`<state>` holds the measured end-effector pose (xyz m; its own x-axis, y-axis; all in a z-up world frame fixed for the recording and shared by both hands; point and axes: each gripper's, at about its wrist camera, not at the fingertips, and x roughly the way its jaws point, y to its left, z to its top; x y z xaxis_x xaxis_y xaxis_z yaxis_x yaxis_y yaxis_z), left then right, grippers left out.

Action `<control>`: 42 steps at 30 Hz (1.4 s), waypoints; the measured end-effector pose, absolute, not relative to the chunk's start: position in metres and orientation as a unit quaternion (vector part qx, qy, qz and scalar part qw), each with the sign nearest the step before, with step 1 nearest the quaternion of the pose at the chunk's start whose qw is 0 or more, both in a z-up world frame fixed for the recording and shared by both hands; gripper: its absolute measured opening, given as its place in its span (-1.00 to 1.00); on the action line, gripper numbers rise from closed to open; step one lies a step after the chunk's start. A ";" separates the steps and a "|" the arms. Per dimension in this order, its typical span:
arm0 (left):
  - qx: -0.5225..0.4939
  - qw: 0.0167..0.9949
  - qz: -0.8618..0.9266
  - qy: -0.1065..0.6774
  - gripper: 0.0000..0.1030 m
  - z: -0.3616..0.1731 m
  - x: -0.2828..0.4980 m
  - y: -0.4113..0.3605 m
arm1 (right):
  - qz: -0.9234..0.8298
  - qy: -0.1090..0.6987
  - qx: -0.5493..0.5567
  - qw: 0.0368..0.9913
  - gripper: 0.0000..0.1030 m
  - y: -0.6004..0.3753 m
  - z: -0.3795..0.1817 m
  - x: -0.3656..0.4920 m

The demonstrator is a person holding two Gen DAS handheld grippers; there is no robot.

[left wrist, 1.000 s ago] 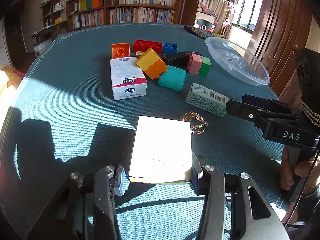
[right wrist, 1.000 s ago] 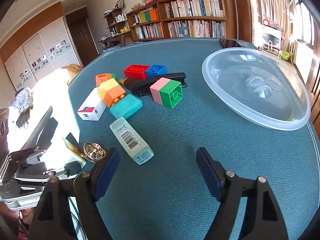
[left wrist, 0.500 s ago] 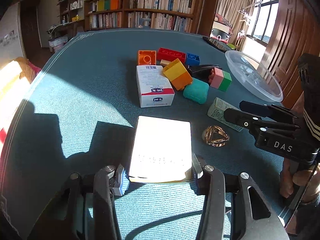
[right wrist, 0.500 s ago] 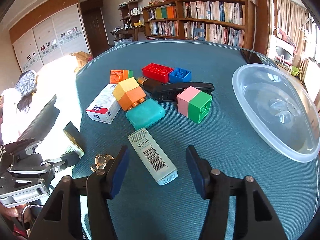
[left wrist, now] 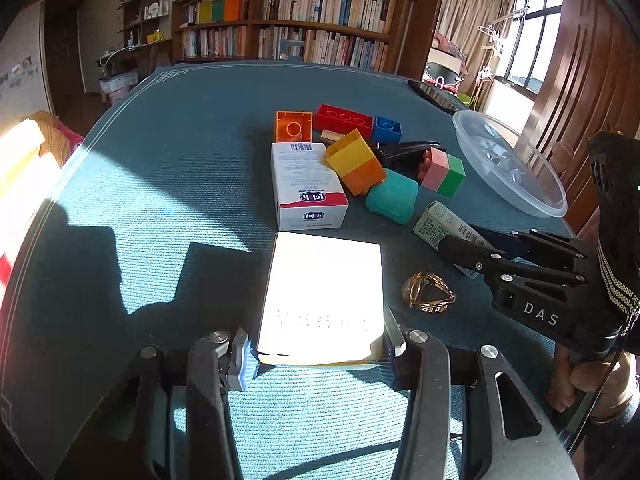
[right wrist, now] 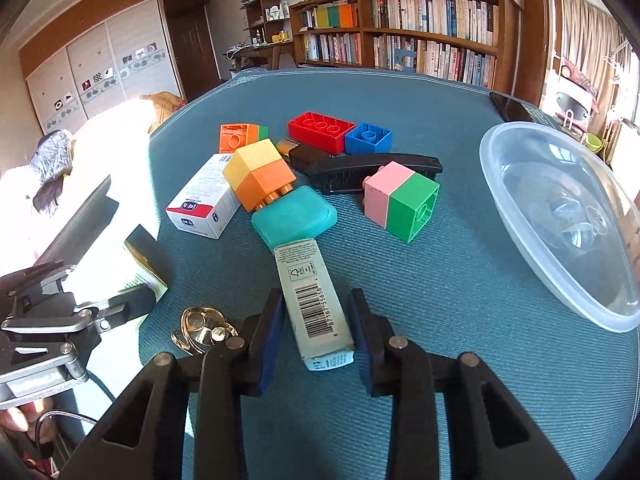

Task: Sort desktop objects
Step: 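Close left tool on ointment box while right tool grasps white-green tube box, then carry both boxes over the clear bowl and open both tools to drop them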

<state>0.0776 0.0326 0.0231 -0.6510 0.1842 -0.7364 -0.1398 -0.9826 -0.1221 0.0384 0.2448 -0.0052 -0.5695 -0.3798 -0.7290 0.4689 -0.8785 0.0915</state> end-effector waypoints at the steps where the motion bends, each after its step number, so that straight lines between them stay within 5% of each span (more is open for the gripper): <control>1: -0.406 0.089 0.909 -0.027 -0.04 0.025 0.077 0.034 | -0.885 0.052 0.395 0.240 -0.38 0.246 -0.004 0.039; 17: -0.385 0.102 0.917 -0.016 -0.04 0.046 0.067 0.063 | -0.913 -0.031 0.345 0.217 -0.48 0.284 0.028 0.044; 42: -0.343 0.242 0.907 -0.025 -0.04 0.083 0.004 0.190 | -0.952 -0.103 0.287 0.015 -0.48 0.424 0.051 0.007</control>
